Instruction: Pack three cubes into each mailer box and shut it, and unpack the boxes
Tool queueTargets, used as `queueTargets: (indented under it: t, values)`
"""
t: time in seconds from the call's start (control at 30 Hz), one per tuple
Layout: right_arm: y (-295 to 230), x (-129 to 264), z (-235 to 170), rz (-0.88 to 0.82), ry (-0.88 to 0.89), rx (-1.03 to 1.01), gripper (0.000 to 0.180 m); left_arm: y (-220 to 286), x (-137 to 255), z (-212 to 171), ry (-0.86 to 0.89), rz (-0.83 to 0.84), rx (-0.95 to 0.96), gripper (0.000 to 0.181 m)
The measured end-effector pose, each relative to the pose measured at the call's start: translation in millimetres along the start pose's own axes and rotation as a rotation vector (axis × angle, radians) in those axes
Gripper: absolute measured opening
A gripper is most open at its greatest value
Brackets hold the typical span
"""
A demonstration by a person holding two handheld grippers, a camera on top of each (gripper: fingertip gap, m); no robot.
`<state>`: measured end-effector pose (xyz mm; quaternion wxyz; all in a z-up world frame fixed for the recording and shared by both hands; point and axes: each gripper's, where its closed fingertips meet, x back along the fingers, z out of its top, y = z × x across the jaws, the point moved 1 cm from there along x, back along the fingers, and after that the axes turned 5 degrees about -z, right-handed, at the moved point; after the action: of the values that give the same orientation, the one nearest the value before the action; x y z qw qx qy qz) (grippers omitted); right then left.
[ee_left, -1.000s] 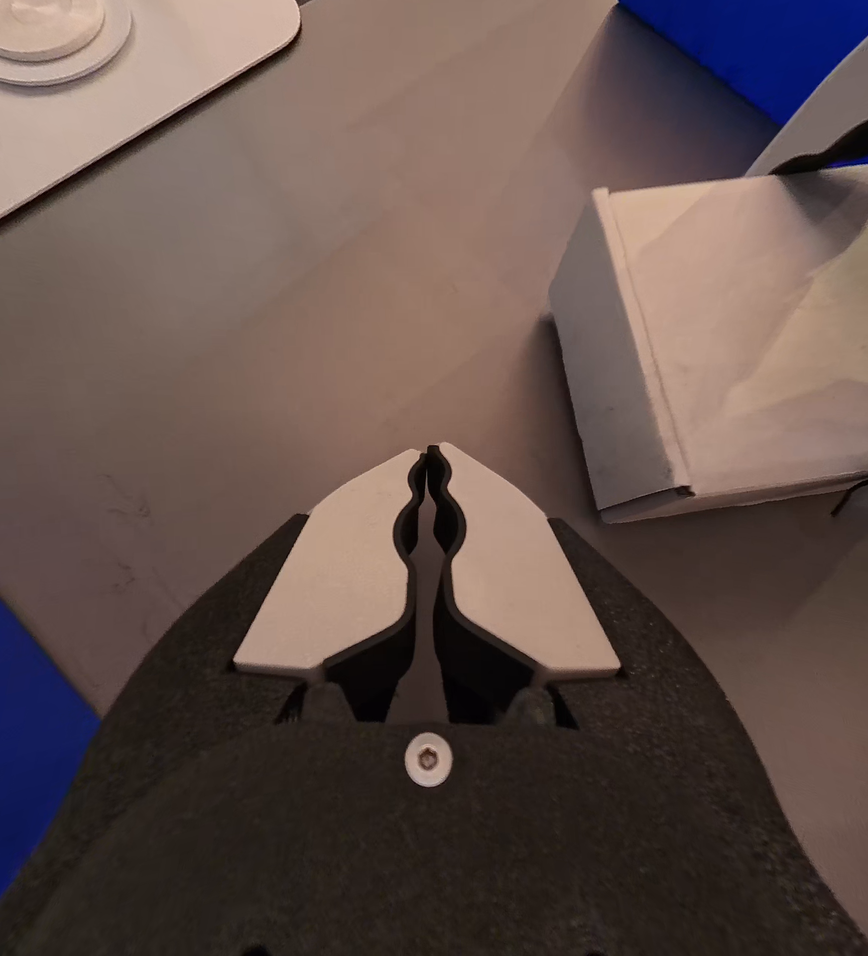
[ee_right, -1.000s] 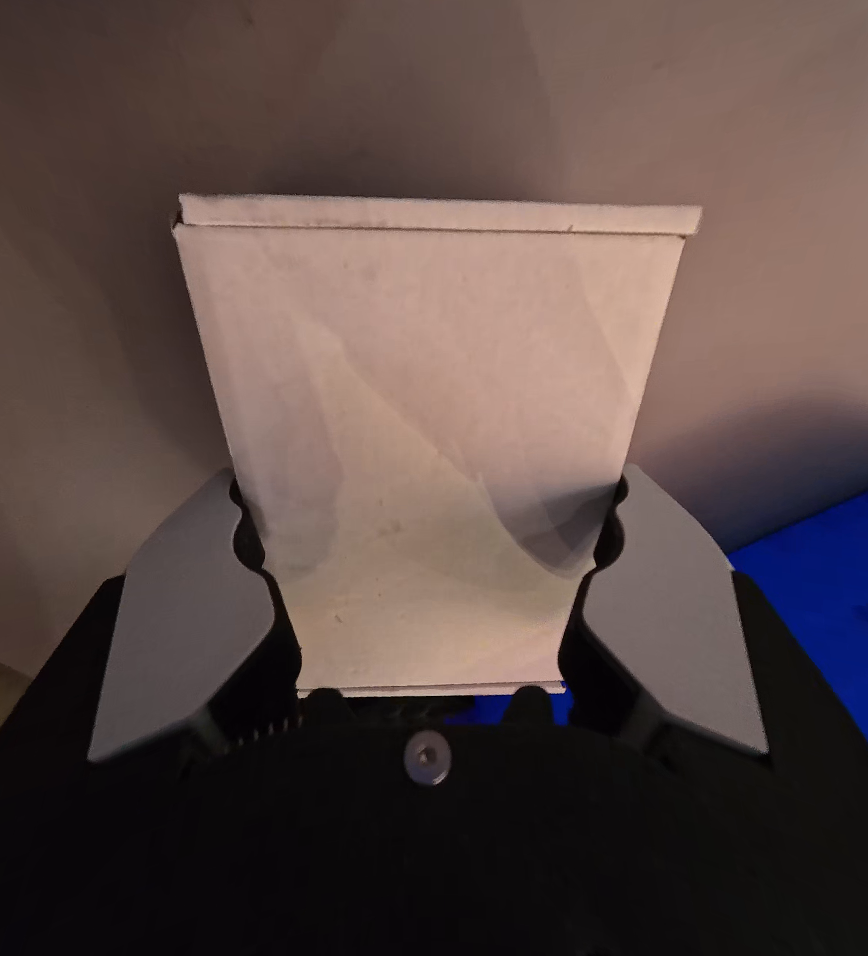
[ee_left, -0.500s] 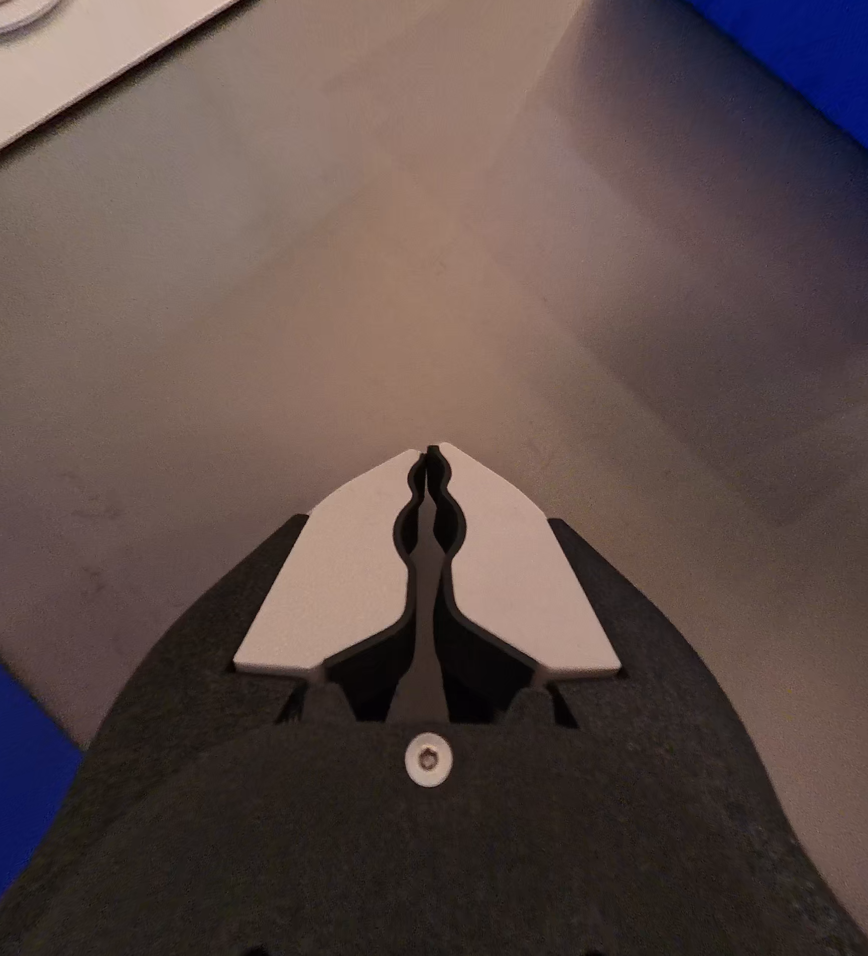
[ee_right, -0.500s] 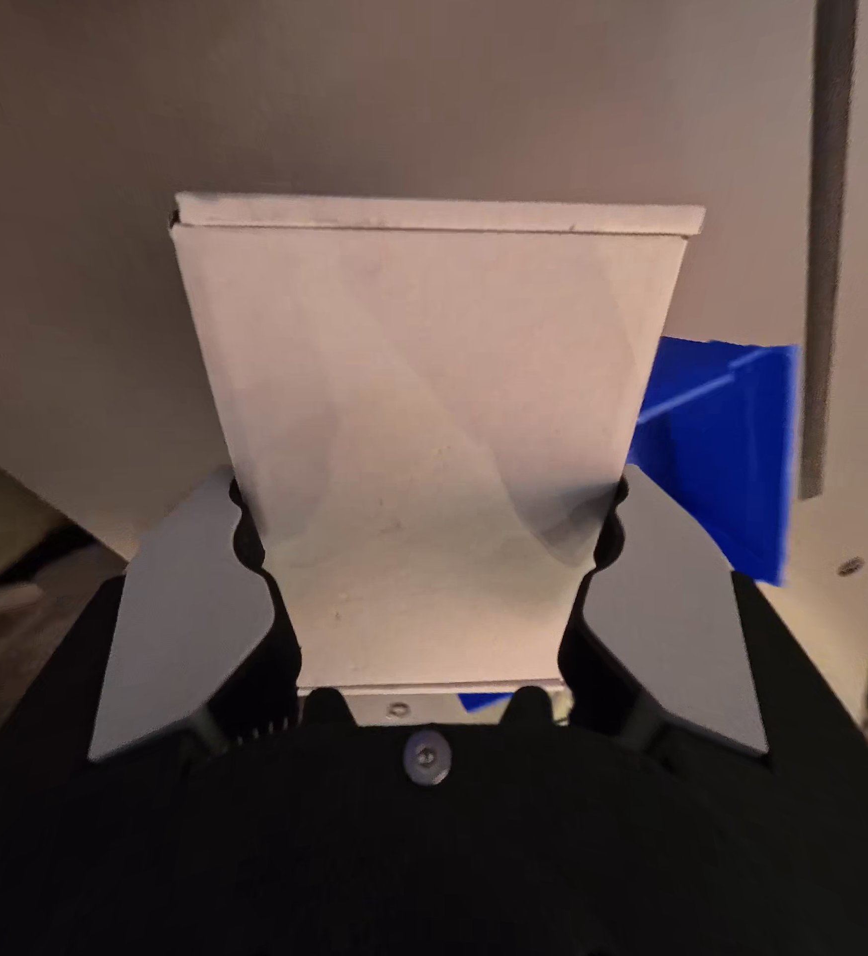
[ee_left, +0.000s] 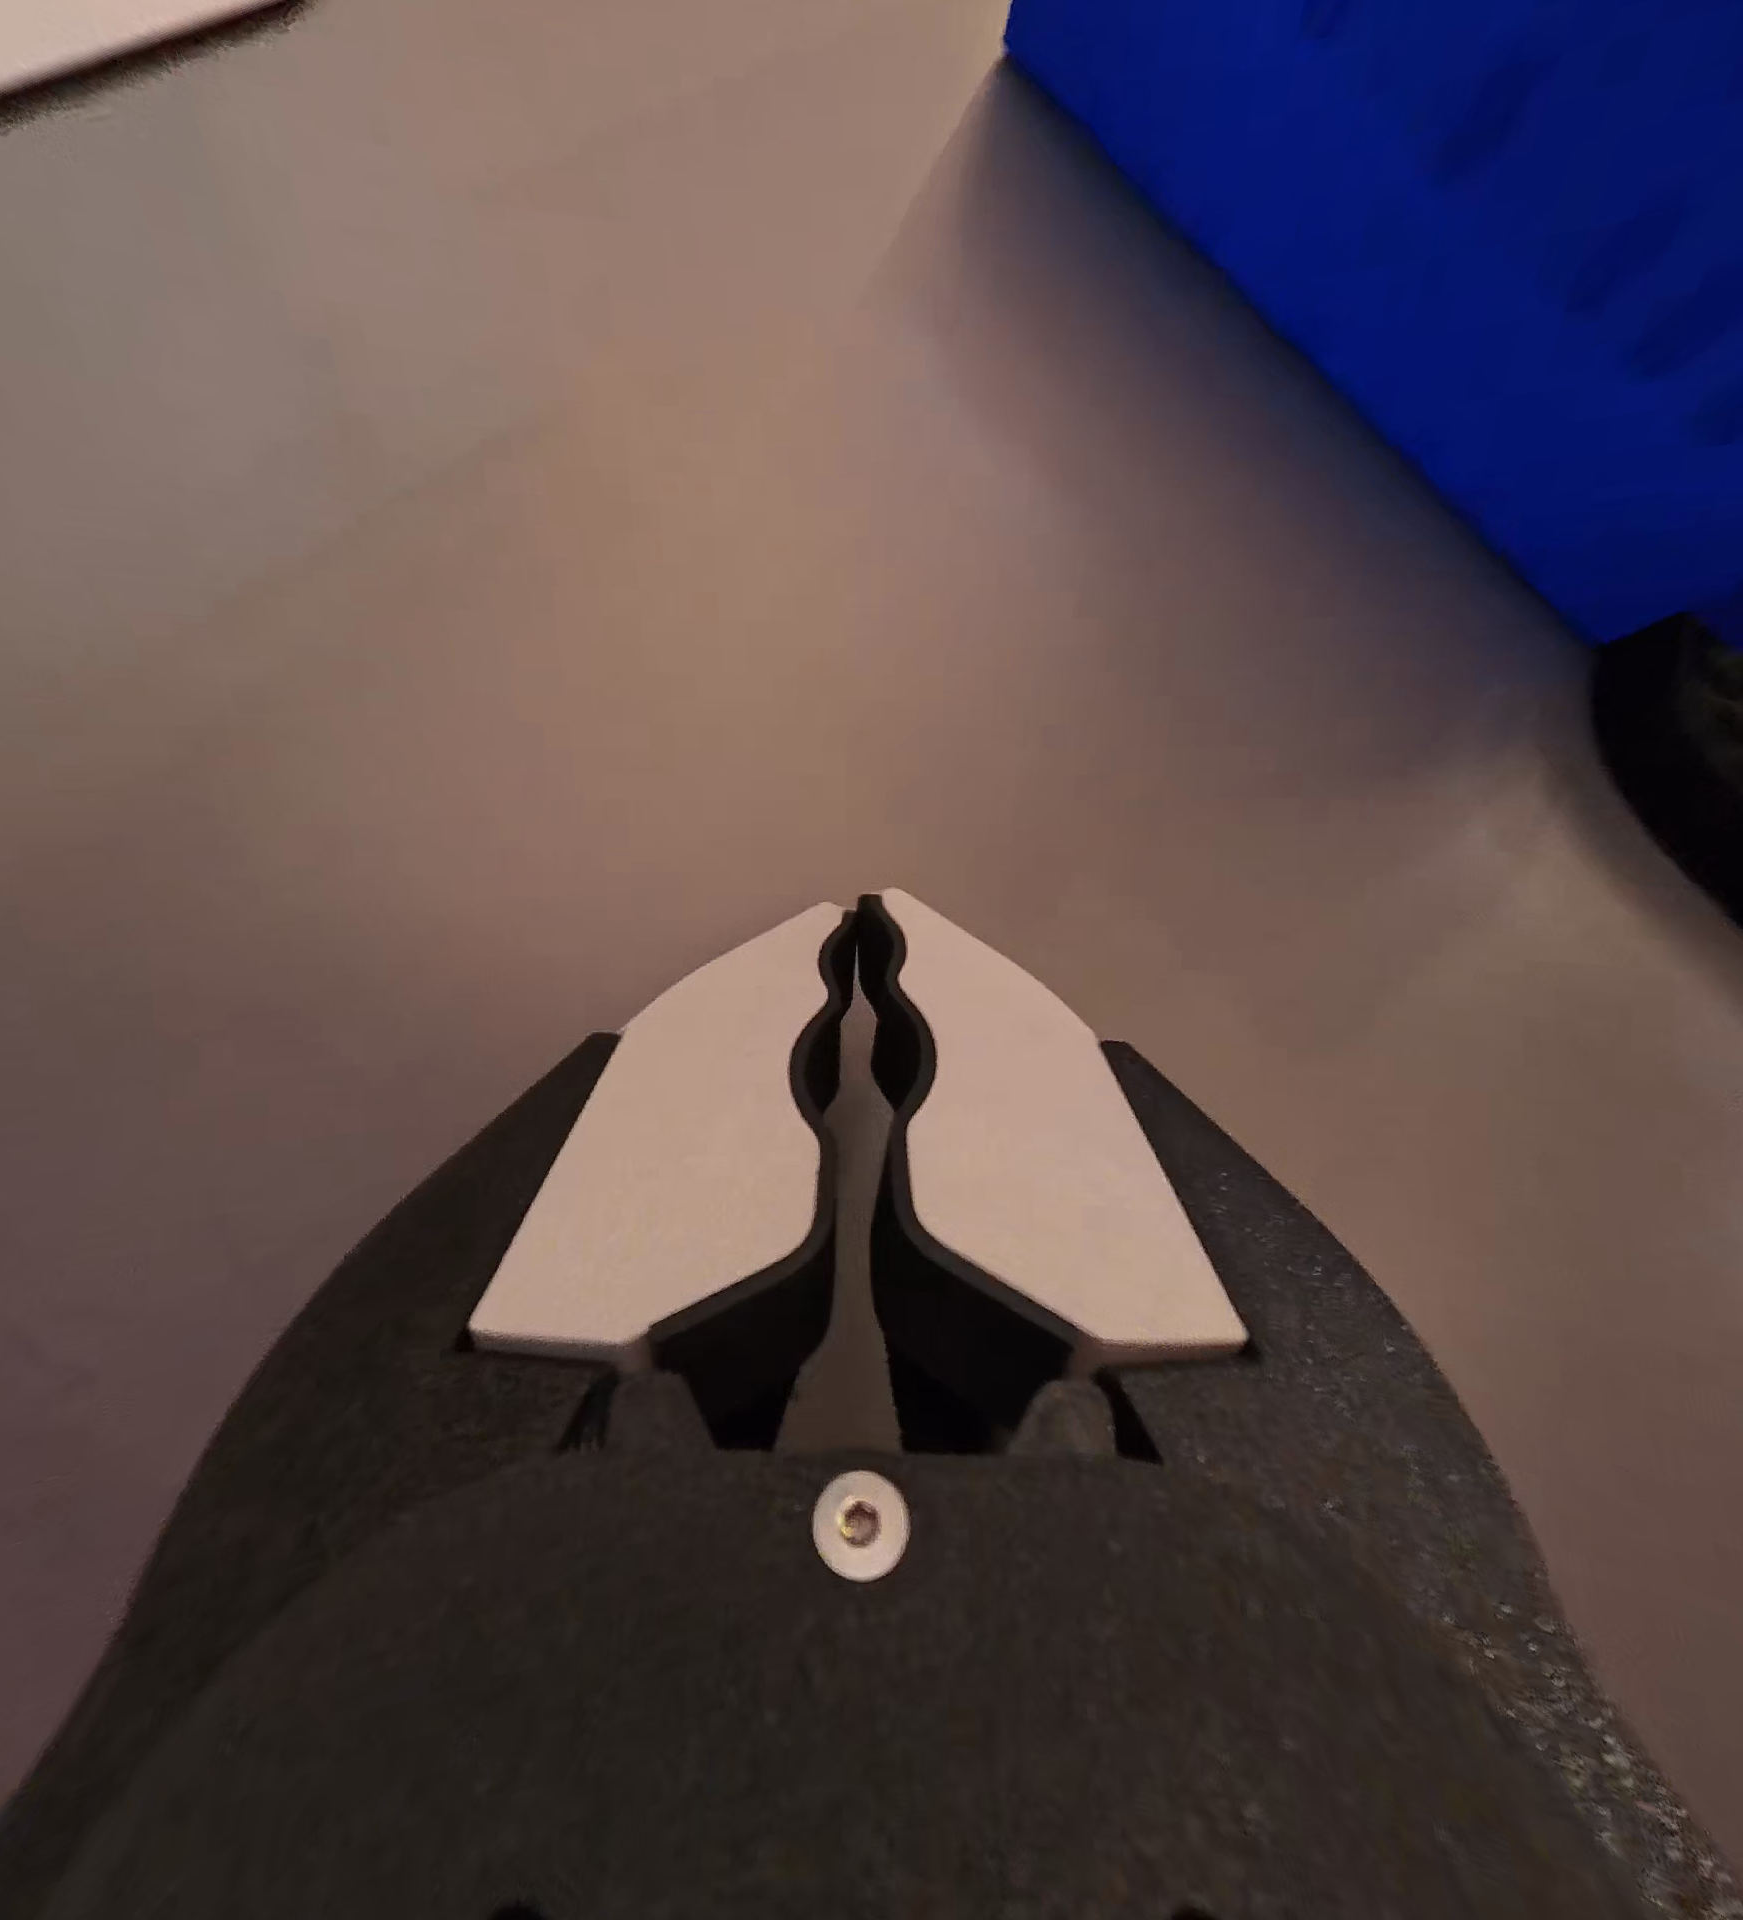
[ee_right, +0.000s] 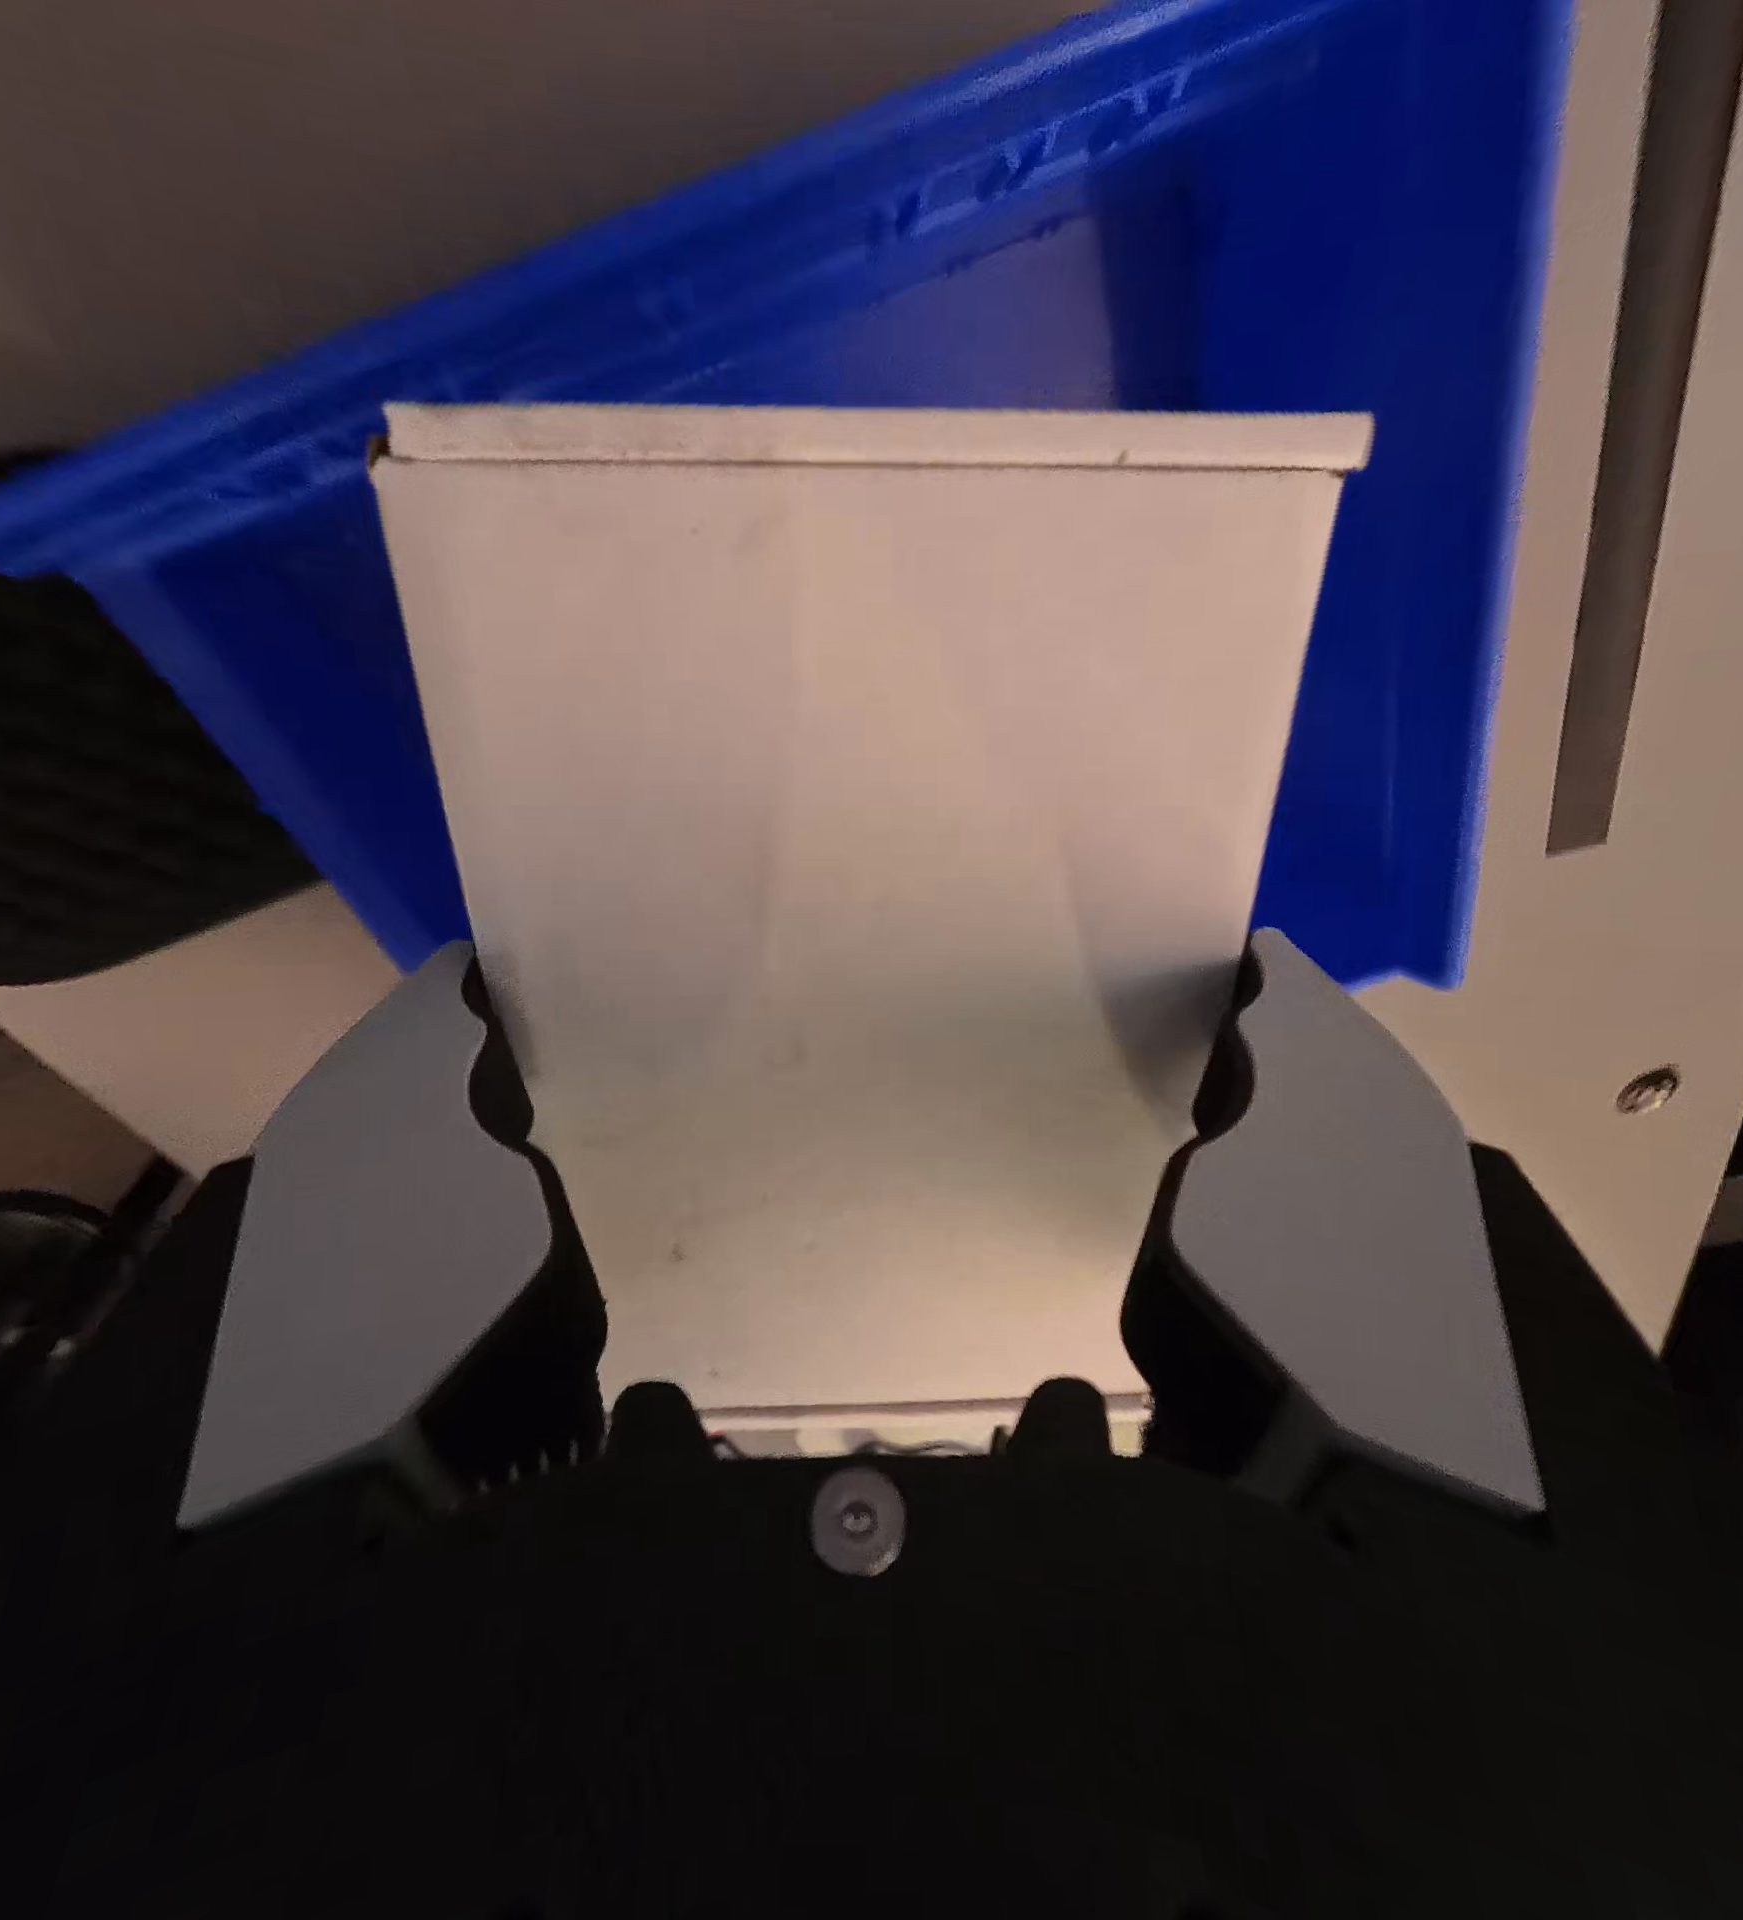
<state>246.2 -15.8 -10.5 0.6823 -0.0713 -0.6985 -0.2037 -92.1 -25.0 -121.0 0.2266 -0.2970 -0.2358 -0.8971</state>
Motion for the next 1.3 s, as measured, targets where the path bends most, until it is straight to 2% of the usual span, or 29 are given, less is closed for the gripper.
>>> queueTargets:
  t: [0.2,0.4,0.7,0.93,1.03,1.17,1.23,1.3]
  values:
    - [12.7,-55.2,7.8,-0.04,-0.004,0.181,0.128,9.0,2.5,2.7,-0.026,0.09,-0.142,0.0]
    - [31.6,-93.1,9.2,-0.063,0.003,0.279,0.129,18.0,-4.0,3.9,-0.036,0.096,-0.205,0.0]
    - [43.9,-119.8,18.0,-0.059,0.045,0.327,0.129,26.7,-21.0,-5.9,-0.109,0.112,-0.333,0.0]
    - [45.4,-127.3,16.7,-0.089,-0.001,0.354,0.129,26.0,-24.8,-8.4,-0.117,0.145,-0.365,0.0]
    - [44.4,-108.0,14.9,-0.139,-0.022,0.348,0.129,30.8,-18.8,2.5,-0.043,0.129,-0.356,0.0]
    - [39.0,-41.9,42.1,-0.261,0.132,0.297,0.127,47.9,-0.3,28.5,0.129,0.064,-0.336,0.0]
    - [28.4,9.9,77.1,-0.337,0.36,0.244,0.126,59.8,12.4,43.2,0.232,0.017,-0.329,0.006]
    - [8.4,72.7,116.8,-0.4,0.691,0.172,0.124,69.5,26.8,56.0,0.331,-0.009,-0.338,0.008]
